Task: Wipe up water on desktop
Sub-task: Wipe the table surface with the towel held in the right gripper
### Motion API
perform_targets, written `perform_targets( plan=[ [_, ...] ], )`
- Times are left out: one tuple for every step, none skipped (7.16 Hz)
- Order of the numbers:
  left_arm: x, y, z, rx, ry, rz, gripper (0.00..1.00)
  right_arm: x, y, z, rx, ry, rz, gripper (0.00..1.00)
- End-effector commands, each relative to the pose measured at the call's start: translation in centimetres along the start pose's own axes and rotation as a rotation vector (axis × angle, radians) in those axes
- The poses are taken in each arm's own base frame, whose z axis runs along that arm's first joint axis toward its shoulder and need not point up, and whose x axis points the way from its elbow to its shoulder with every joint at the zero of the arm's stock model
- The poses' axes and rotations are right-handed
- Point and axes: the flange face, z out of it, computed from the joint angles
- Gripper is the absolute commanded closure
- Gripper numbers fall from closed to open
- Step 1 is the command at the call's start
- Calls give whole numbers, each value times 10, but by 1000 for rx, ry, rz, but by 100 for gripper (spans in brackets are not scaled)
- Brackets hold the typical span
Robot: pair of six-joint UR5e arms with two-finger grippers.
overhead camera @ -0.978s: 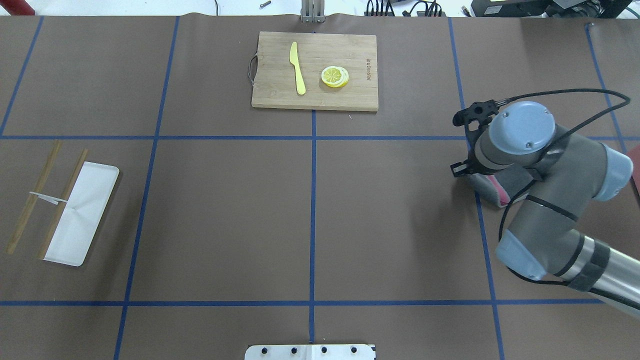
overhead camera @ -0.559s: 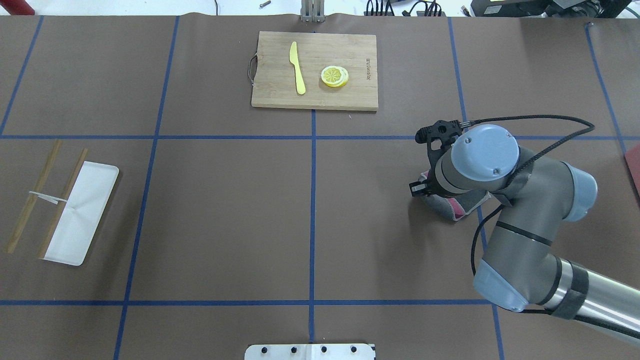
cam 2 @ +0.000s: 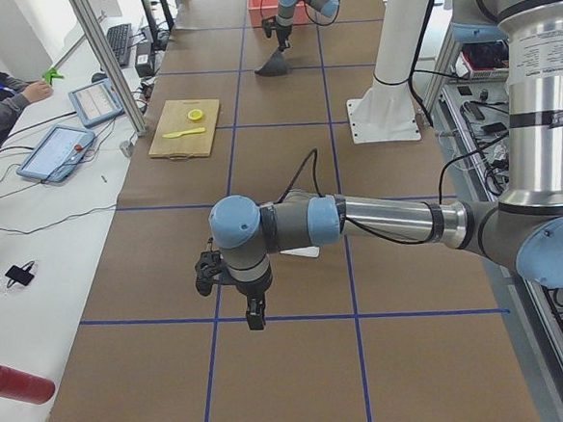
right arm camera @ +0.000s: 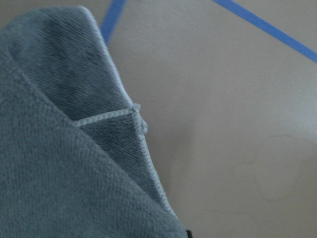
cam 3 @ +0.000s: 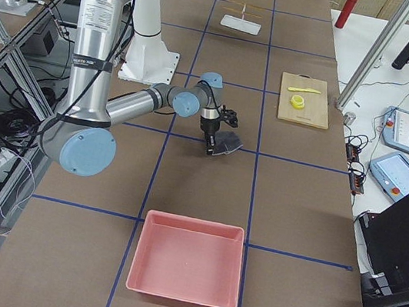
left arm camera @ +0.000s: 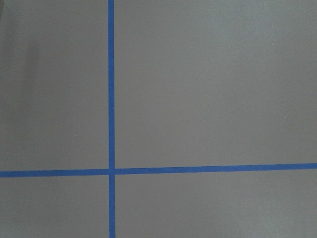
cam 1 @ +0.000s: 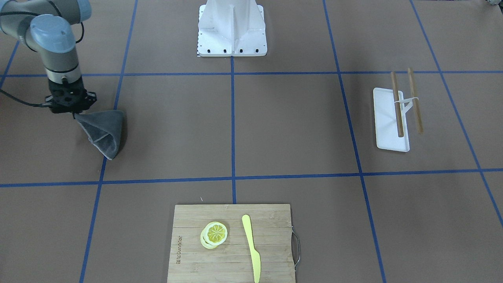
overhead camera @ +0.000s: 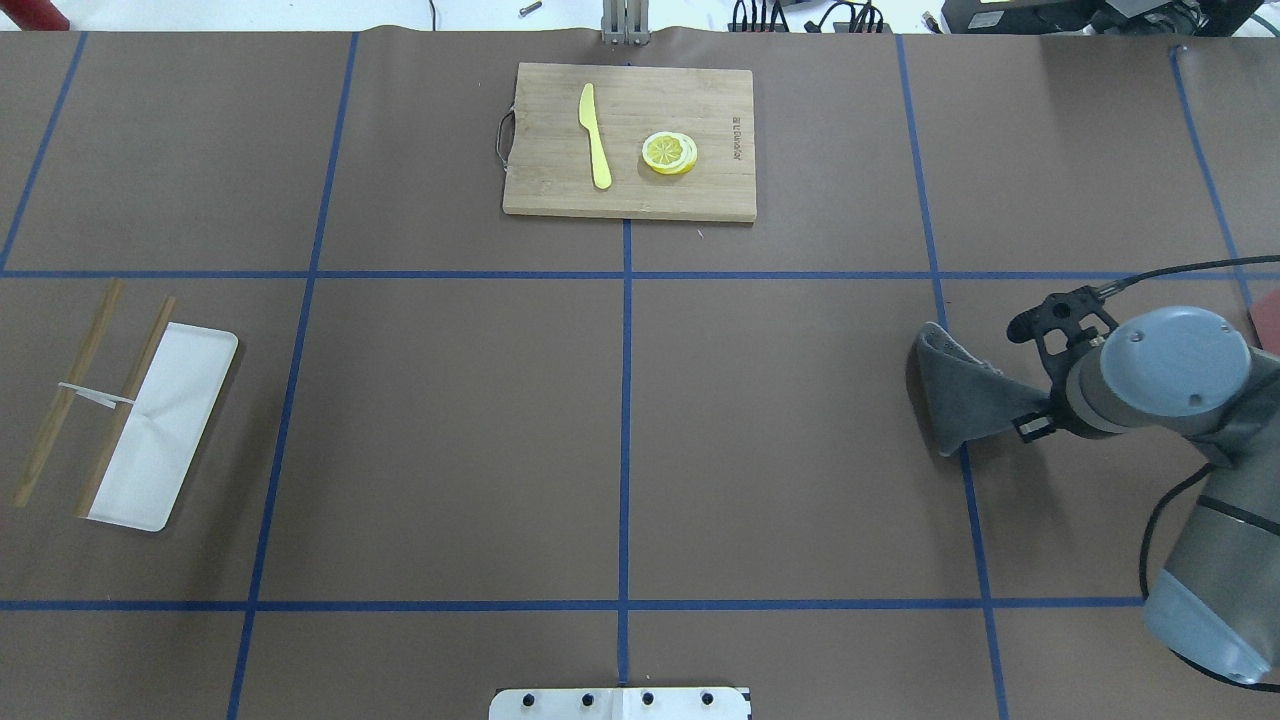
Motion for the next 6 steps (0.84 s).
perform_targets(
  plan=[
    [1, 0, -1, 1, 0, 2, 1, 103, 50, 32, -52, 102, -89, 100],
    [1, 0, -1, 2, 0, 3, 1, 149, 62, 48, -60, 130, -111, 100],
    [1, 0, -1, 2, 0, 1, 1, 189, 70, 69, -72, 155, -128, 100],
    [1, 0, -2, 4, 0, 1, 1, 220, 72, 80, -64, 166, -147, 100],
    [2, 0, -2, 3, 0, 2, 1, 216, 57, 70, -26, 152, -141, 100],
    [2, 0, -2, 3, 0, 2, 1, 203, 30, 62, 7, 128, -137, 100]
  ],
)
